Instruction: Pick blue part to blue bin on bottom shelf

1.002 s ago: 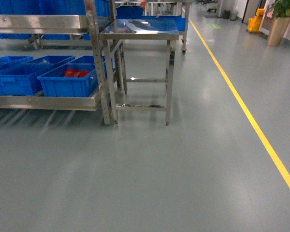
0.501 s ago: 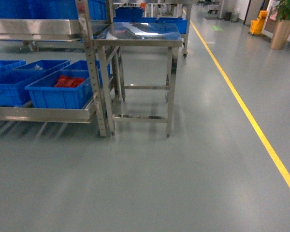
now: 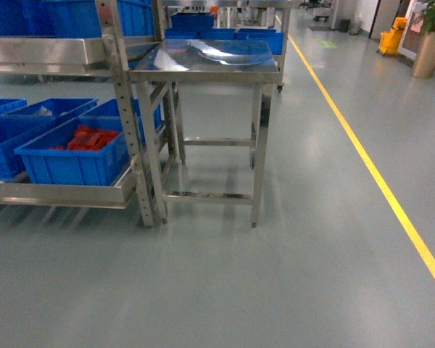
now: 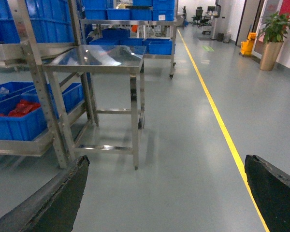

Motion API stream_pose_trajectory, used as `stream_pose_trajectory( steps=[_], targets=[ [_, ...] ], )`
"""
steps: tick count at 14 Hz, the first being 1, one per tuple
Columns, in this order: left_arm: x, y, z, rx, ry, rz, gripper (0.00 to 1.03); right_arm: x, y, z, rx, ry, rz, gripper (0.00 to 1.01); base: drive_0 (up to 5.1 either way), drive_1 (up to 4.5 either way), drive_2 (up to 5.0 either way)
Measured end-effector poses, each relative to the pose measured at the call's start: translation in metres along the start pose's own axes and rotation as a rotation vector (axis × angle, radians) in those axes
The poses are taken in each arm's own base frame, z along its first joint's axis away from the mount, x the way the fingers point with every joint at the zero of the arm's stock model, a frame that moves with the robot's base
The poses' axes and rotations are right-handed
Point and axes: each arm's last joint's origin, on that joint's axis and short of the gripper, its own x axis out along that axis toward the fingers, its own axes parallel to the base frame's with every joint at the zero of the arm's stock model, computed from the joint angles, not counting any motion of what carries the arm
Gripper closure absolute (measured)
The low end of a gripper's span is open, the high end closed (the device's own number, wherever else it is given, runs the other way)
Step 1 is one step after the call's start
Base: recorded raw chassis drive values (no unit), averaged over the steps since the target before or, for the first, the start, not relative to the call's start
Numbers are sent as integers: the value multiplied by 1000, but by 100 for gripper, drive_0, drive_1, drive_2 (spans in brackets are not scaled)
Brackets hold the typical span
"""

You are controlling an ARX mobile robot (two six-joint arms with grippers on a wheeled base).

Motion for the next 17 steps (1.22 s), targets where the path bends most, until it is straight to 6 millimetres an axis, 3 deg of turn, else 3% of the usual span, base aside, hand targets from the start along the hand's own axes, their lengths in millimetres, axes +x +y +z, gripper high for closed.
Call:
stream_pose_trajectory(
  steps=[17],
  targets=[
    [0,0,1,-1,-5,1,59,0,0,0,0,-1,0,3,0,432,-431]
  ],
)
